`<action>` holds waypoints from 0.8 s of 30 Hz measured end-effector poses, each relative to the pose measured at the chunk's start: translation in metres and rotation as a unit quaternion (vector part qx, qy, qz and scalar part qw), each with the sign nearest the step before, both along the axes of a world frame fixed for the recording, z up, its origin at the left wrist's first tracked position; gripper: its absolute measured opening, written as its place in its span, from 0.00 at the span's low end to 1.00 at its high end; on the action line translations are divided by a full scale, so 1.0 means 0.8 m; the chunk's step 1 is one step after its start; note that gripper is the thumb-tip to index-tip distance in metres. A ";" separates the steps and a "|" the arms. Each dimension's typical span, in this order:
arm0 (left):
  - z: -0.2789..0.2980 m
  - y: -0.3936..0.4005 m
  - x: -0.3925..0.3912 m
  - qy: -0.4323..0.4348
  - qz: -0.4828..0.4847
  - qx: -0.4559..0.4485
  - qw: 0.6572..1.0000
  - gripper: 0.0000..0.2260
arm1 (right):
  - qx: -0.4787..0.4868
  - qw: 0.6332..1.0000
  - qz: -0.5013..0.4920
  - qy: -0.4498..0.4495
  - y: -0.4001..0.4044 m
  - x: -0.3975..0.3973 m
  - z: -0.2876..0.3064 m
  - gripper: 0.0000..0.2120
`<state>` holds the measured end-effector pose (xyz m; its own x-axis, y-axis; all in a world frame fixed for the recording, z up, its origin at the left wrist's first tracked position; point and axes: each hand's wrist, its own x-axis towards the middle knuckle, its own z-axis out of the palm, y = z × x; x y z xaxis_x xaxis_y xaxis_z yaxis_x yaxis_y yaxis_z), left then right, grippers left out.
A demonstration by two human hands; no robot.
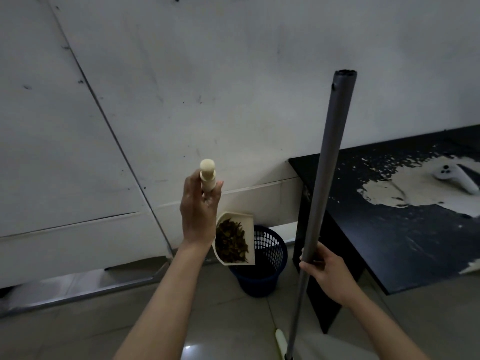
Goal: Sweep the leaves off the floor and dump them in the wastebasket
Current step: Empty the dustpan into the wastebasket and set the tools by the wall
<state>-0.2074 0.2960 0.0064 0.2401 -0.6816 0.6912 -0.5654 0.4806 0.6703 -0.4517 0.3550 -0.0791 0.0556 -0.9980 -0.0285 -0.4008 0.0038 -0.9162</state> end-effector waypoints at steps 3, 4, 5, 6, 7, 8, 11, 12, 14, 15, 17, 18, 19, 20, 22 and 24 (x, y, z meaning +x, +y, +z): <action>-0.004 0.001 -0.007 -0.001 -0.006 0.000 1.000 0.20 | 0.000 1.000 0.004 -0.004 0.002 -0.002 -0.001 0.16; -0.005 0.002 -0.009 -0.003 -0.007 -0.002 1.000 0.20 | 0.000 1.000 0.004 -0.004 0.003 -0.003 -0.002 0.16; -0.006 0.002 -0.011 -0.008 -0.009 -0.004 1.000 0.20 | 0.000 1.000 0.004 -0.003 0.003 -0.004 -0.002 0.16; -0.008 0.003 -0.013 -0.014 -0.014 -0.006 1.000 0.19 | 0.002 1.000 0.005 -0.002 0.004 -0.005 -0.003 0.16; -0.009 0.005 -0.016 -0.021 -0.021 -0.008 1.000 0.18 | 0.004 1.000 0.006 -0.002 0.005 -0.007 -0.004 0.16; -0.012 0.007 -0.019 -0.031 -0.030 -0.009 0.999 0.17 | 0.007 1.000 0.007 -0.002 0.005 -0.008 -0.004 0.16; -0.016 0.013 -0.032 -0.059 -0.051 -0.008 0.997 0.13 | 0.006 1.000 0.003 0.000 0.006 -0.011 -0.005 0.15; -0.017 0.013 -0.036 -0.067 -0.057 -0.012 0.996 0.13 | 0.005 1.000 0.003 0.000 0.006 -0.011 -0.005 0.15; -0.021 0.013 -0.039 -0.101 -0.056 -0.026 0.993 0.12 | 0.008 1.000 0.001 -0.001 0.005 -0.013 -0.005 0.15; -0.023 0.011 -0.040 -0.117 -0.054 -0.032 0.991 0.13 | 0.012 1.000 0.000 -0.003 0.005 -0.014 -0.005 0.15; -0.026 0.010 -0.040 -0.127 -0.060 -0.033 0.990 0.13 | 0.017 1.000 -0.002 -0.006 0.004 -0.016 -0.007 0.15; -0.027 0.009 -0.039 -0.126 -0.065 -0.031 0.989 0.13 | 0.017 1.000 -0.004 -0.007 0.004 -0.017 -0.007 0.15; -0.028 0.009 -0.039 -0.127 -0.070 -0.032 0.989 0.13 | 0.017 1.000 -0.004 -0.008 0.003 -0.017 -0.007 0.16; -0.028 0.008 -0.039 -0.130 -0.072 -0.034 0.988 0.13 | 0.017 1.000 -0.004 -0.008 0.003 -0.017 -0.008 0.16; -0.030 0.007 -0.039 -0.138 -0.071 -0.043 0.987 0.13 | 0.017 1.000 -0.005 -0.008 0.003 -0.016 -0.008 0.16; -0.030 0.007 -0.040 -0.145 -0.074 -0.053 0.985 0.12 | 0.016 1.000 -0.007 -0.008 0.002 -0.015 -0.008 0.16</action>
<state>-0.2398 0.3013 -0.0176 -0.0740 -0.6153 0.7848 -0.6446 0.6300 0.4332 -0.4641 0.3570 -0.0859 0.0425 -0.9973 -0.0603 -0.3851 0.0394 -0.9221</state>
